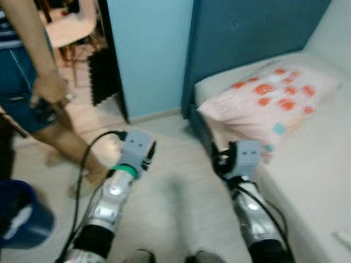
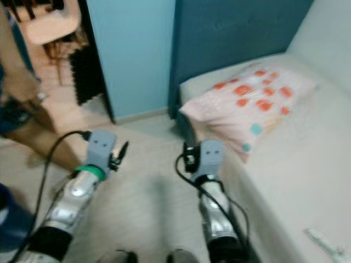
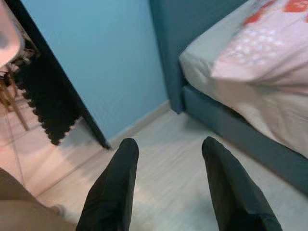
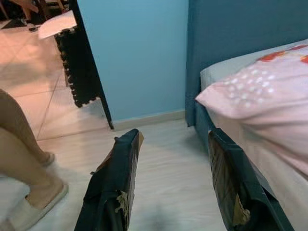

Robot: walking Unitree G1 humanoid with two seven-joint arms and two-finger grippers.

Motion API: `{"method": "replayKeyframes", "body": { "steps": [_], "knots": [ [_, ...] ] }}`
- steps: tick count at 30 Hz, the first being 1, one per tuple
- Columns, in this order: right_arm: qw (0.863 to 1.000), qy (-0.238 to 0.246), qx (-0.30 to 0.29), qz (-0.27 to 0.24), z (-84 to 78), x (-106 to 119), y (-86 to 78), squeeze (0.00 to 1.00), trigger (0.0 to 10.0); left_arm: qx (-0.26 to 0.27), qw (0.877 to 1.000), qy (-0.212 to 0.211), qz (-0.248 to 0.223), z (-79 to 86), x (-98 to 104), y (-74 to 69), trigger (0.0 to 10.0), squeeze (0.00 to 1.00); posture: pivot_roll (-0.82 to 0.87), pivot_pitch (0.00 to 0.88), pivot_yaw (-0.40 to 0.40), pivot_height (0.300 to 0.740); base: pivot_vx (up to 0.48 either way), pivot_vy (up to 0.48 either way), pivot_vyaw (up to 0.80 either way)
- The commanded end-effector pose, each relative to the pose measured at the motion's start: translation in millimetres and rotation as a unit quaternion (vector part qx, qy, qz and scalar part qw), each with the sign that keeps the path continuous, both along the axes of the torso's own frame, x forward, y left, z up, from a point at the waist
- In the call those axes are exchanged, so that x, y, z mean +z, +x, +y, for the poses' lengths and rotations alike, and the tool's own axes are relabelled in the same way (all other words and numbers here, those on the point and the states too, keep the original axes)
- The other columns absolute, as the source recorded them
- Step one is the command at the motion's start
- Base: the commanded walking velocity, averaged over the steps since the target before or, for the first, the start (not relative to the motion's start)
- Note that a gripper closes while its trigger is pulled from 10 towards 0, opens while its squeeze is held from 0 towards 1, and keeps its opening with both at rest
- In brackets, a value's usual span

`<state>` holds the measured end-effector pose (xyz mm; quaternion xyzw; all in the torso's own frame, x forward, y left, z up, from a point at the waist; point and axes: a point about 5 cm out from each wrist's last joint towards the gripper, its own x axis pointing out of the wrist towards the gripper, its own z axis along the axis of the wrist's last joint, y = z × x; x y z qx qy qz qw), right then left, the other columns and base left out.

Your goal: Clean up the room

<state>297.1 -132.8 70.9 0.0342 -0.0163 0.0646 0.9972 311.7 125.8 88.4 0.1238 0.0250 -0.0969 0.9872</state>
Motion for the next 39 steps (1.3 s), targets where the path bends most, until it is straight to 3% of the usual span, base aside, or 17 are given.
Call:
{"method": "replayKeyframes", "body": {
  "steps": [1, 39],
  "knots": [
    [1.000, -0.003, -0.015, 0.013, -10.0, -6.2, -2.4, 0.00, 10.0, -0.009, 1.000, 0.000, 0.007, -5.2, -4.6, -2.0, 10.0, 0.00, -0.05, 0.014, 0.041, 0.740, 0.450, 0.000, 0.00],
    [1.000, -0.010, -0.013, 0.020, -12.0, -9.9, -3.3, 0.00, 10.0, -0.009, 1.000, 0.000, 0.009, -5.7, -6.5, -2.0, 10.0, 0.00, -0.06, 0.012, 0.039, 0.740, 0.432, 0.000, -0.03]
  ]
}}
